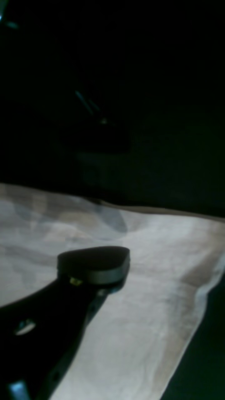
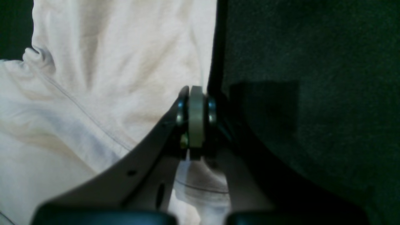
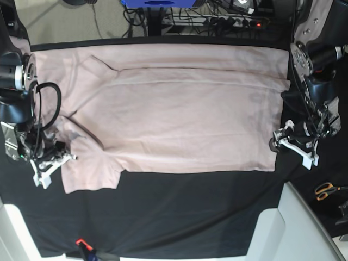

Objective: Fold the T-shirt properly
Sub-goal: 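Move the left gripper along the shirt side and grasp the edge, then fold the grasped side edge inward with the left gripper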

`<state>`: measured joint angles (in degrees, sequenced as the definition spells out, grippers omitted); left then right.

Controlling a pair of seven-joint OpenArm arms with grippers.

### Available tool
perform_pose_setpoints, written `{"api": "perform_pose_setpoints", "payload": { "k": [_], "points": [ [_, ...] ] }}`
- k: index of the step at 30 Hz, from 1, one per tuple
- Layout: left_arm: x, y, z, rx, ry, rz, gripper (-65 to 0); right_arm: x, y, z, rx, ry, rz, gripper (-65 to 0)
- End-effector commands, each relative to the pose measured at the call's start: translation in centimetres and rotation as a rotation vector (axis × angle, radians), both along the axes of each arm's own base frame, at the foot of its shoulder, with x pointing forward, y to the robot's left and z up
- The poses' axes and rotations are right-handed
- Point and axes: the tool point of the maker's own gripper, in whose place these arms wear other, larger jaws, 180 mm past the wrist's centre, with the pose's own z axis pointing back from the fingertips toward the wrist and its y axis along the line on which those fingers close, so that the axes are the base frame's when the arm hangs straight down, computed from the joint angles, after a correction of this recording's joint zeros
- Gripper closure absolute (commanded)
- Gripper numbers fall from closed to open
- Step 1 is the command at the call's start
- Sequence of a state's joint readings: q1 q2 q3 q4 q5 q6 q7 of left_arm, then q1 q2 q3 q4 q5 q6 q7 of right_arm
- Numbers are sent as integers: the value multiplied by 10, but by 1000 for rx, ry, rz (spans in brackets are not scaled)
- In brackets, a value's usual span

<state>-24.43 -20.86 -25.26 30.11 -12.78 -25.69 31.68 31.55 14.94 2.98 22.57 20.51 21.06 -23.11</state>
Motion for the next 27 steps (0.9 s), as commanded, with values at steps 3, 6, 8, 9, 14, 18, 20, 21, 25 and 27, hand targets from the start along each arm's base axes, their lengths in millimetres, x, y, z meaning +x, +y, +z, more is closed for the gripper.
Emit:
{"api": "perform_pose_setpoints", "payload": {
  "k": [3, 6, 8, 9, 14, 18, 20, 21, 25, 27],
  "points": [
    [-12, 2, -7, 14, 84, -21, -446, 23, -6, 22, -6, -70, -4, -12],
    [-10, -10, -10, -6, 81, -30, -446, 23, -6, 22, -6, -70, -4, -12],
    [-7, -19, -11, -13, 82, -49, -446, 23, -6, 22, -6, -71, -4, -12],
    [-6, -25, -13, -5, 89, -74, -446, 23, -6, 22, -6, -71, -4, -12],
    [-3, -46, -18, 5, 106, -145, -446, 23, -7, 22, -7, -71, -5, -12],
    [-4, -46, -19, 5, 108, -144, -428, 23, -7, 22, -7, -71, -5, -12],
    [-5, -45, -19, 6, 111, -143, -354, 23, -7, 22, -7, -73, -6, -12],
    [-6, -45, -20, 6, 114, -144, -306, 23, -7, 22, -7, -73, -6, -12],
    [-9, -46, -22, 6, 122, -146, -97, 23, -7, 22, -7, -73, -6, -14],
    [-10, -45, -23, 6, 123, -143, 0, 23, -7, 22, -7, -73, -6, -14]
  ]
}}
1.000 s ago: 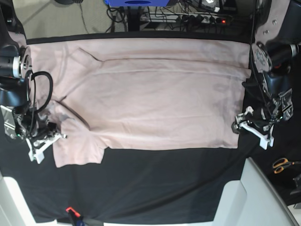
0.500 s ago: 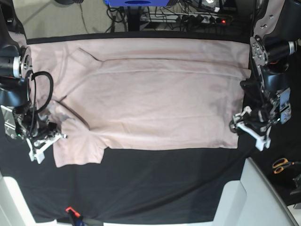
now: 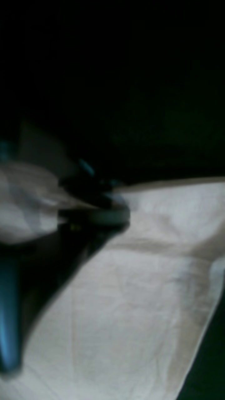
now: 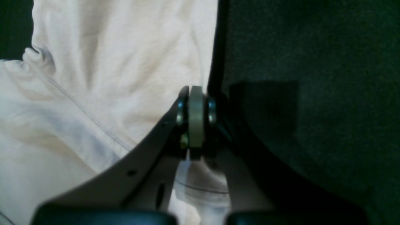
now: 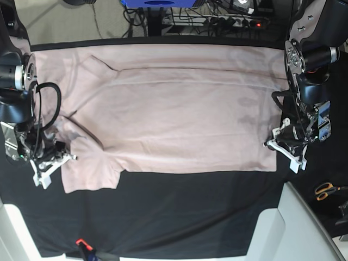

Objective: Fold the T-shirt properly
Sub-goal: 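Fold the grasped side edge inward with the left gripper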

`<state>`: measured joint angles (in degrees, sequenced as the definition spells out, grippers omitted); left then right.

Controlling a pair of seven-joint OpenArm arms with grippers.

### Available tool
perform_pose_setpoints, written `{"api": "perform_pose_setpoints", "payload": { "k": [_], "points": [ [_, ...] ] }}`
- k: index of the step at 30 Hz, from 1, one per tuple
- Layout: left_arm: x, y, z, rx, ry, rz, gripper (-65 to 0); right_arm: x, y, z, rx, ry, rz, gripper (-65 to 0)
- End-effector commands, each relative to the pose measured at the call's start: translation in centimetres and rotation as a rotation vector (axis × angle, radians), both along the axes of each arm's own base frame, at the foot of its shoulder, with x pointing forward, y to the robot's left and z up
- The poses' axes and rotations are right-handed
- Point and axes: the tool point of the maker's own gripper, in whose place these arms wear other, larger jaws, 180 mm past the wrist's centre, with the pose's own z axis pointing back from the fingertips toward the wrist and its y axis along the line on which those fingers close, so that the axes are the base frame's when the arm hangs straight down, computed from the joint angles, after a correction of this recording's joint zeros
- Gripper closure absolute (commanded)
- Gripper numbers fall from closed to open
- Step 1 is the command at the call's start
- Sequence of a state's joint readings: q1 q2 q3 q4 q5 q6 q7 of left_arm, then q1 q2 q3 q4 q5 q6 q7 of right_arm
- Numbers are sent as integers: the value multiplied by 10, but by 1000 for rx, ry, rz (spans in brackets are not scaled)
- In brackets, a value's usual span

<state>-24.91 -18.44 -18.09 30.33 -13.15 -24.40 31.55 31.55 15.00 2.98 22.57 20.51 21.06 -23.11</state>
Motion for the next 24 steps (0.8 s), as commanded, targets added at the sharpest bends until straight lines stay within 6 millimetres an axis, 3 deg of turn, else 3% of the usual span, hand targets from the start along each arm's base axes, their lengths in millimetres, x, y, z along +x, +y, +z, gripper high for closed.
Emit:
{"api": "perform_pose_setpoints", "payload": {
  "k": [1, 12, 15, 24],
  "points": [
    [-16, -8, -11, -4, 88, -41, 0, 23, -7, 22, -6, -73, -5, -14],
    [-23, 4, -6, 17, 131, -53, 0, 23, -7, 22, -6, -73, -5, -14],
    [-34, 14, 0, 66, 148, -79, 0, 23, -7, 22, -6, -73, -5, -14],
    [-65, 19, 6, 154, 176, -146, 0, 14, -7, 14, -6, -54, -5, -14]
  ]
}}
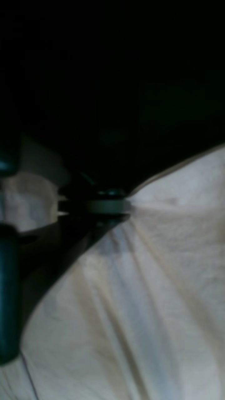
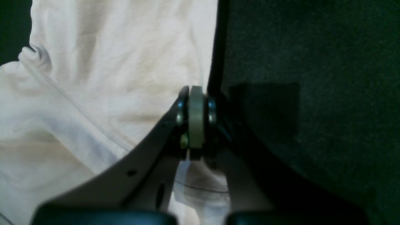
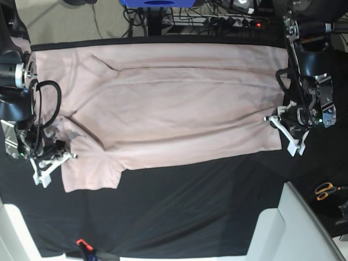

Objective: Fold the T-shirt properly
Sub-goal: 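Fold the grasped side edge inward with the left gripper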

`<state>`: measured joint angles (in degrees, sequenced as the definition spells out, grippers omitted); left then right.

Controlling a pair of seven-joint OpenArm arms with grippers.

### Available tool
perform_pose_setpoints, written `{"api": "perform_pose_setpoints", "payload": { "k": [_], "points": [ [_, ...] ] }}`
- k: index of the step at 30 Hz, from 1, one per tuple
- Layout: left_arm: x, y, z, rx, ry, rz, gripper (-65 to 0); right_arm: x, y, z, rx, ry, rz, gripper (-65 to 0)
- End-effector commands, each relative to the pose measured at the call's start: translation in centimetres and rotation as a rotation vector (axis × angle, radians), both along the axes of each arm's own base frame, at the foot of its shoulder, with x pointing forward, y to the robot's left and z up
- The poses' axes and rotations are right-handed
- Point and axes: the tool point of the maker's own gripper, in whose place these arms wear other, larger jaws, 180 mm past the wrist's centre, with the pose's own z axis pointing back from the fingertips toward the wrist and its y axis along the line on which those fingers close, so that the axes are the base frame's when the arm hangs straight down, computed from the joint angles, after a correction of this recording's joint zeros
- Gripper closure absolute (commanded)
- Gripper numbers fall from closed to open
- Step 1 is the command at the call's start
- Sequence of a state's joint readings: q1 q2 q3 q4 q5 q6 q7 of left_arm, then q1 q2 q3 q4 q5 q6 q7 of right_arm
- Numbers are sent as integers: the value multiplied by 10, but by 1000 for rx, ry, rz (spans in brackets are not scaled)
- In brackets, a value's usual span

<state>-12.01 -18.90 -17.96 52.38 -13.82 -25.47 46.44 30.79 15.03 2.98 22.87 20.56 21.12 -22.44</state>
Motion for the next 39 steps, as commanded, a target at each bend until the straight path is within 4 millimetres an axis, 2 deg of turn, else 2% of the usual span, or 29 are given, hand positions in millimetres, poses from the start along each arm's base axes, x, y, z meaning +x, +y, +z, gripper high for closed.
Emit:
{"api": "perform_pose_setpoints", "payload": {
  "k": [1, 11, 12, 13, 15, 17, 21, 23, 25, 32, 39],
  "points": [
    [-10, 12, -1, 41, 55, -3, 0, 17, -6, 17, -5, -51, -3, -14],
    [-19, 16, -2, 40, 98, 9, 0, 17, -6, 17, -6, -47, -4, -11],
    [-19, 21, 0, 34, 91, 32, -63, 17, -6, 17, -6, -47, -4, -11],
    [-19, 27, 2, 27, 79, 65, -163, 17, -6, 17, -6, -47, -4, -11],
    [-19, 36, 6, 18, 59, 107, -306, 17, -6, 16, -6, -46, -4, -11],
    [-13, 41, 15, 36, 31, 111, -372, 17, -6, 16, -6, -46, -4, -11],
    [0, 55, 37, 82, -27, 105, -375, 17, -6, 16, -7, -45, -2, -11],
    [17, 59, 50, 85, -63, 111, -375, 17, -6, 16, -7, -45, -4, -11],
    [25, 64, 55, 86, -70, 114, -375, 17, -6, 17, -7, -47, -4, -11],
    [51, 54, 51, 2, -81, 153, -375, 17, -6, 17, -7, -47, -4, -11],
    [53, 47, 27, -78, -87, 212, -375, 17, -6, 17, -7, -47, -4, -11]
  ]
}}
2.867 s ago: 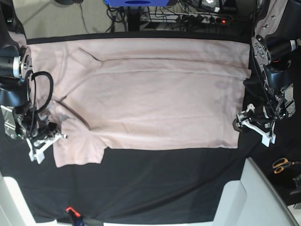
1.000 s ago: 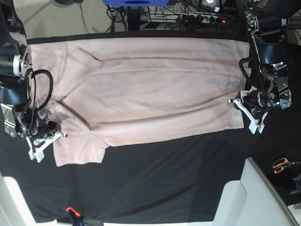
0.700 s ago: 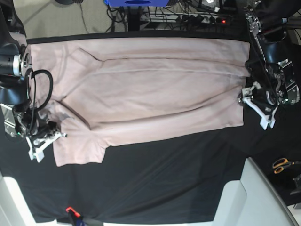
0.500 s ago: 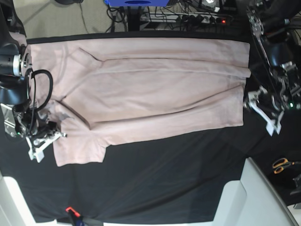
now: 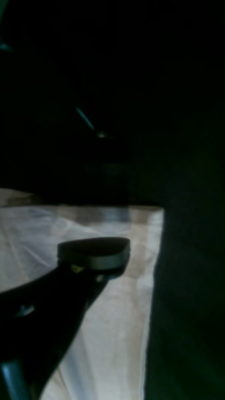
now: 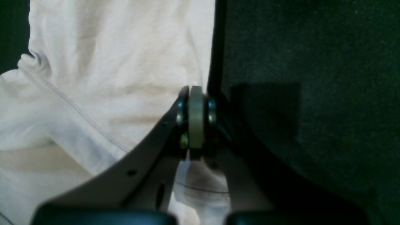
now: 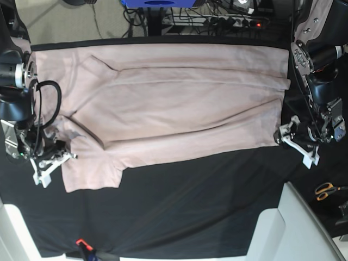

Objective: Fold the T-shirt properly
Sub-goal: 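Fold the grasped side edge inward with the left gripper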

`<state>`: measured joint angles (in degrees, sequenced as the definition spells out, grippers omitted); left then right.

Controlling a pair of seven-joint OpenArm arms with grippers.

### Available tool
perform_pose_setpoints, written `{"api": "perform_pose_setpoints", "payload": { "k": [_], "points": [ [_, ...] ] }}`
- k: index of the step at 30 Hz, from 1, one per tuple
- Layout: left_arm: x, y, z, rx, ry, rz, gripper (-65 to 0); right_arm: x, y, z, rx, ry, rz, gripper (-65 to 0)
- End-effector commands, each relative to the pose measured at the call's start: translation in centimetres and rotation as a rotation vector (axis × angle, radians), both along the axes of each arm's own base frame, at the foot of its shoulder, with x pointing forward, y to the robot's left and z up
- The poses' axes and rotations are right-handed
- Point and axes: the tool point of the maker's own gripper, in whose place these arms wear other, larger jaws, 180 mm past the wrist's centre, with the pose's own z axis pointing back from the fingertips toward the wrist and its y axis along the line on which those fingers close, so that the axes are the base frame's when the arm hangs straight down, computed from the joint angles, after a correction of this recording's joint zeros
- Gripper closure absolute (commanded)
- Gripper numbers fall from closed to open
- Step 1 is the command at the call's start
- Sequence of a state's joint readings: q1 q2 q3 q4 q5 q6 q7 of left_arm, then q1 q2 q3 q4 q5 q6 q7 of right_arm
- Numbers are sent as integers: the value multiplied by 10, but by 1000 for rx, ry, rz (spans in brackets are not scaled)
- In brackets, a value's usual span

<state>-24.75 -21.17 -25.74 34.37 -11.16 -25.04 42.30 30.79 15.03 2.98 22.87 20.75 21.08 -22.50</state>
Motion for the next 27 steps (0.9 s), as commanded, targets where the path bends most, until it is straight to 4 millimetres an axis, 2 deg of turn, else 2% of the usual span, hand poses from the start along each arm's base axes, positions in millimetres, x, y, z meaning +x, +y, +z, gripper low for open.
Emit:
{"api": "perform_pose_setpoints", "payload": {
  "k": [1, 9, 12, 16, 21, 24, 25, 27],
  "points": [
    [13, 13, 14, 14, -42, 18, -375, 17, -7, 17, -10, -47, -1, -11],
    [13, 6, 9, -4, -43, 22, -375, 17, -7, 17, -11, -46, -1, -11],
    [19, -4, 9, -19, -59, 17, -375, 17, -7, 17, -11, -46, -1, -11],
    [26, -8, 11, -1, -83, -7, -374, 17, -7, 17, -11, -46, -1, -11],
    [30, -28, 4, 20, -67, -92, -374, 17, -7, 17, -11, -48, -1, -11],
    [30, -28, 4, 21, -68, -92, -369, 17, -7, 17, -11, -48, -1, -11],
    [29, -28, 4, 22, -65, -93, -352, 17, -7, 17, -11, -48, -1, -11],
    [24, -27, -1, 14, -49, -86, -263, 17, -7, 17, -11, -48, -1, -11]
  ]
}}
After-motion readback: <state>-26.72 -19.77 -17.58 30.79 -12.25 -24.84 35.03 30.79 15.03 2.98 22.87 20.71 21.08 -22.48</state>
